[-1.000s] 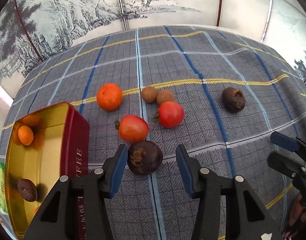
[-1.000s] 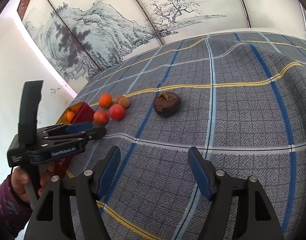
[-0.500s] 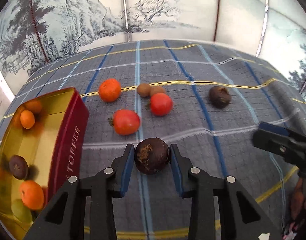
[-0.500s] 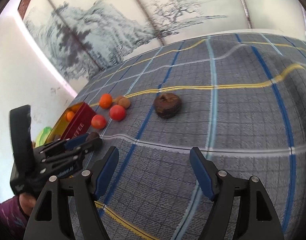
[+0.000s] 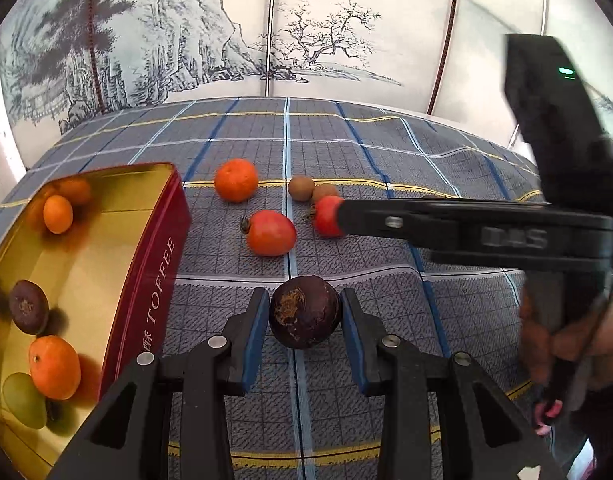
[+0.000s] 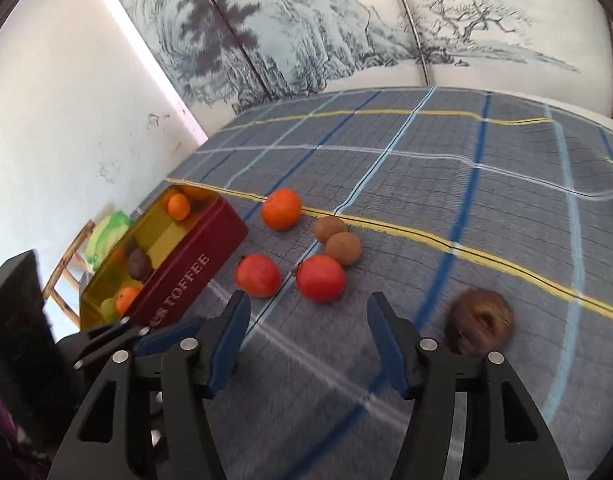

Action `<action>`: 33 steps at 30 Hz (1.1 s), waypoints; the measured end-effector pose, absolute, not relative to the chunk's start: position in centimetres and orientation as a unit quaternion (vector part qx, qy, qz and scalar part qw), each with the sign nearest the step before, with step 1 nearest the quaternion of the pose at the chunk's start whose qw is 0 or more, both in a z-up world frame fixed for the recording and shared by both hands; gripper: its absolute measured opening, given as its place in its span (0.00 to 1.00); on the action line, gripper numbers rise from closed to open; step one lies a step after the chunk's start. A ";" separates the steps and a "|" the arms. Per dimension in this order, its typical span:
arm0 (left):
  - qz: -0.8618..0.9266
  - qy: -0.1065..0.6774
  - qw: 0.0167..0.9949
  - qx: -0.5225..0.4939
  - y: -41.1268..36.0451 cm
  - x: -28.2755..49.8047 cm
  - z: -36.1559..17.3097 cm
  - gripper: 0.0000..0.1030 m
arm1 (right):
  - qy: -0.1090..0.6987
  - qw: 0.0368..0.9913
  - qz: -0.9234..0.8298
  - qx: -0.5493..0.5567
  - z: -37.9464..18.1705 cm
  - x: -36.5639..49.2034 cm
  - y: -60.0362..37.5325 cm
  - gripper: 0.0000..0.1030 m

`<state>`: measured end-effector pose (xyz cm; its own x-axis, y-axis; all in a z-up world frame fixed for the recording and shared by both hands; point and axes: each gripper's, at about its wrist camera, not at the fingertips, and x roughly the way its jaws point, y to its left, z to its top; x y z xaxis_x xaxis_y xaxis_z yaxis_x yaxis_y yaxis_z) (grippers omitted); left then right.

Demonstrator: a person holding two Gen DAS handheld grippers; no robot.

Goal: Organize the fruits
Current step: 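Grasp the red round fruit with the right gripper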

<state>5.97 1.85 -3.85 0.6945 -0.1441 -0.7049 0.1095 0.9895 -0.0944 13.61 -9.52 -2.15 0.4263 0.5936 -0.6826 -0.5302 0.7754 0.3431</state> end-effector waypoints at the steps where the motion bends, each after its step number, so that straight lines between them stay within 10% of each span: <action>1: -0.068 0.386 0.920 -0.024 1.9 6.0 -3.9 0.31 | 0.423 0.843 0.331 0.034 -2.5 14.2 -9.0 0.59; 10: -0.070 0.388 0.919 -0.018 1.6 6.0 -3.8 0.31 | 0.437 0.843 0.313 -0.016 -3.9 15.9 -6.8 0.32; 33: -0.048 0.382 0.921 -0.055 3.2 5.7 -3.6 0.31 | 0.424 0.877 0.228 0.008 -3.6 7.0 -13.7 0.32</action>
